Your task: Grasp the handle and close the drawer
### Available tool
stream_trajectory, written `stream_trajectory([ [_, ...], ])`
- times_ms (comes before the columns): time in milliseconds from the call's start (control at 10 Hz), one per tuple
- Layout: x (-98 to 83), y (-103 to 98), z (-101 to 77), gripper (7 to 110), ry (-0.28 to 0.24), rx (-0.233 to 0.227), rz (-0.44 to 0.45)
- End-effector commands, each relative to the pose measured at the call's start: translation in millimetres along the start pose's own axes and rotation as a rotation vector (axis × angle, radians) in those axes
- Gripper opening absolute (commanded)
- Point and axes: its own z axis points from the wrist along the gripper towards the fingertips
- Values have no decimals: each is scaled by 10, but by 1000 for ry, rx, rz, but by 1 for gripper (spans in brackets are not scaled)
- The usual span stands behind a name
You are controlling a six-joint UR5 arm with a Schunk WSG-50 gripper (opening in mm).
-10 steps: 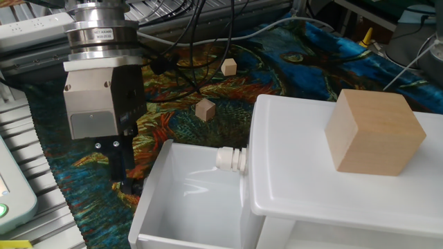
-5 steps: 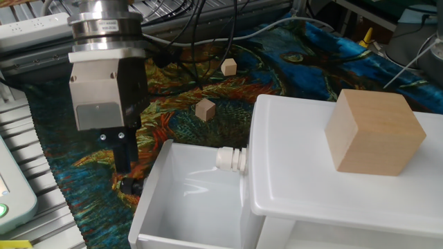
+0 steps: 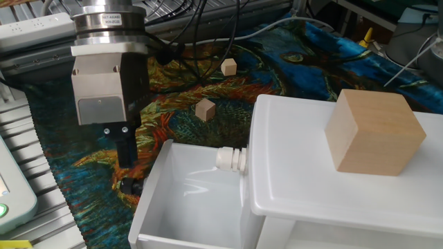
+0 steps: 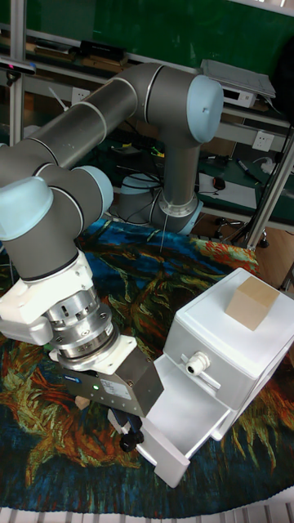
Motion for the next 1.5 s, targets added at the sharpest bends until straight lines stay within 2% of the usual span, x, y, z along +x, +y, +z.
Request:
stream_trajectory([
  [0, 4, 15, -24, 22, 2, -6, 5],
  [200, 1, 41, 2, 22, 3, -13, 5],
  [400, -72, 110, 183, 22, -13, -22, 0],
  [500, -113, 81, 254, 22, -25, -9, -2],
  [700, -106, -34, 109, 22, -19, 12, -22],
  [800, -142, -130, 50, 22, -34, 41, -33],
  [900, -176, -164, 68, 44, -48, 50, -44],
  [1000, -174, -101, 117, 44, -43, 15, -54],
  [1200, -280, -174, 227, 44, -73, 11, -45],
  [1400, -300, -63, 300, 44, -78, -42, -2],
])
